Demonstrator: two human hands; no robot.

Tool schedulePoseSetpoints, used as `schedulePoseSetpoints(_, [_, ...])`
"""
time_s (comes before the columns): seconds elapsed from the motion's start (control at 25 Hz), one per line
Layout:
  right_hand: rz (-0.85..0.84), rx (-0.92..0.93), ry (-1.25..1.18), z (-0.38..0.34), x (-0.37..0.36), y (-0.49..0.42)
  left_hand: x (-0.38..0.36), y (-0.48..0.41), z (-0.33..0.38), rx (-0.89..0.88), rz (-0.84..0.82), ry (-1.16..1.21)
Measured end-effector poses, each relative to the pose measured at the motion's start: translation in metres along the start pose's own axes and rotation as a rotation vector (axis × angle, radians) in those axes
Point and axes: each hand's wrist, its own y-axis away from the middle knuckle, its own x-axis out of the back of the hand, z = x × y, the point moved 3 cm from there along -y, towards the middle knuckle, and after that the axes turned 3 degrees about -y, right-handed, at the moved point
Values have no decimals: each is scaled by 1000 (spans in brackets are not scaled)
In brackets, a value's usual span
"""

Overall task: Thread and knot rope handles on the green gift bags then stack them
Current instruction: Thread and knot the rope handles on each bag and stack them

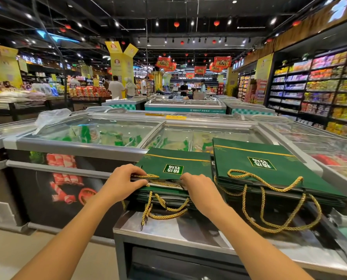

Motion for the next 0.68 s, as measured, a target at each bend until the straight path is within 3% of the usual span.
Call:
schedulePoseSetpoints(0.2, [121,93,-81,-10,19,20,20,20,7,-132,139,-28])
schedulePoseSetpoints(0.48, [443,407,-138,-30,38,100,48,119,30,-222,224,65])
schedulePoseSetpoints(0.68, [462,392,-155,-27,23,137,32,156,36,-224,201,82])
